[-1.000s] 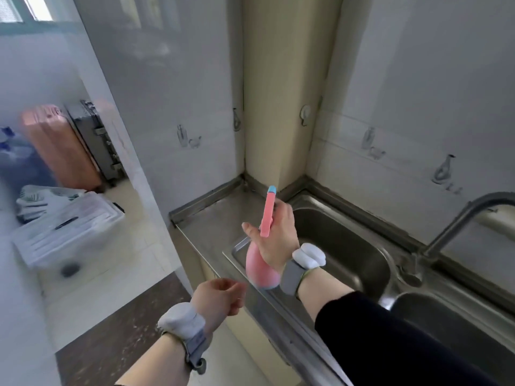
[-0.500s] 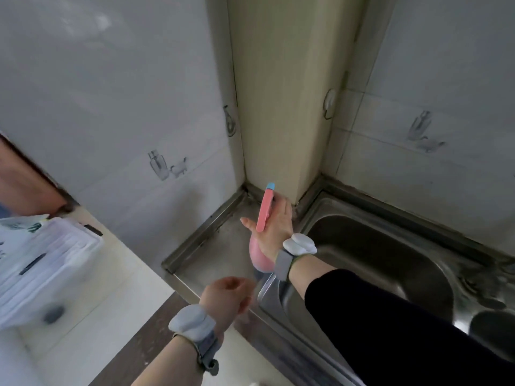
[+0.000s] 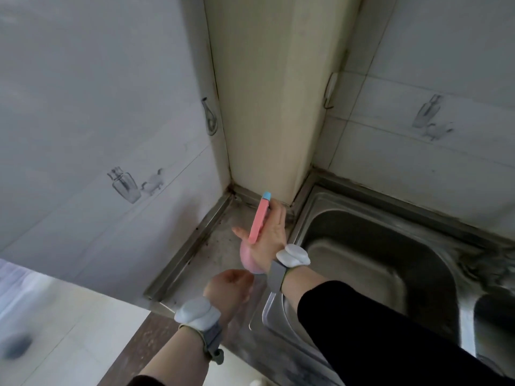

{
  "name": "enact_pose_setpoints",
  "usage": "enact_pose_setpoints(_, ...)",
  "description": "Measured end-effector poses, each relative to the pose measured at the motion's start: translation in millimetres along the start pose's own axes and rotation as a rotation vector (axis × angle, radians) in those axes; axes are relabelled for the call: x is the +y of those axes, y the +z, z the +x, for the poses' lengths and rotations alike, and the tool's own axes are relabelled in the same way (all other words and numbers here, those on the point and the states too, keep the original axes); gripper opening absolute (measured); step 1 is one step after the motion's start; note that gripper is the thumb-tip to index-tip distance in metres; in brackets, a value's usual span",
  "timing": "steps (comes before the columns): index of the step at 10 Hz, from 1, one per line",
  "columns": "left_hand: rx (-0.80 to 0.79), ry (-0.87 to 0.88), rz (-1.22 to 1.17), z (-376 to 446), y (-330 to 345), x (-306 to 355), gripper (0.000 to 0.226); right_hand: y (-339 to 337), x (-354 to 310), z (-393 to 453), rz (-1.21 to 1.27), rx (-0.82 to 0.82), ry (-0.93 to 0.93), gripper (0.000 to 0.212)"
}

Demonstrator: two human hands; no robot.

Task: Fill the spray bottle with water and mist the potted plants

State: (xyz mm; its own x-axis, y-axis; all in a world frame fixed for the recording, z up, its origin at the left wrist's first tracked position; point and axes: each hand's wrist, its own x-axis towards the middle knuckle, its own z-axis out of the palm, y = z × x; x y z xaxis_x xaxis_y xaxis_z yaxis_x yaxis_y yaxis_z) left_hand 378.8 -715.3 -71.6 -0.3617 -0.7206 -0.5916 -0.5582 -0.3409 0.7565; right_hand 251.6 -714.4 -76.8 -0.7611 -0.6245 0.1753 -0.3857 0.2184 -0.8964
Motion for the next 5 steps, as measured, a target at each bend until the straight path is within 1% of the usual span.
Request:
enact_pose_setpoints(1,-0.013,0.002,-0.009,-2,4,5,0.016,-4,0,-2,-0.041,-0.046,0.02,0.098)
enact_pose_setpoints(2,0.003,0.025,0.018,-1,6,1,0.03,-12,2,-6,-0.072,-0.079,0.034,0.101)
enact_pose_setpoints(3,0.01,0.045,0.019,-8,9,3,0.026,-25,-2,-11,-0.112,-0.156,0.064,0.098)
enact_pose_setpoints(4,0.002,0.115,0.069,-16,12,6,0.017,-43,0,-14,-0.157,-0.246,0.055,0.099)
enact_pose_setpoints(5,0.028,0.145,0.109,-23,18,6,0.017,-68,-7,-25,-0.153,-0.295,0.079,0.092)
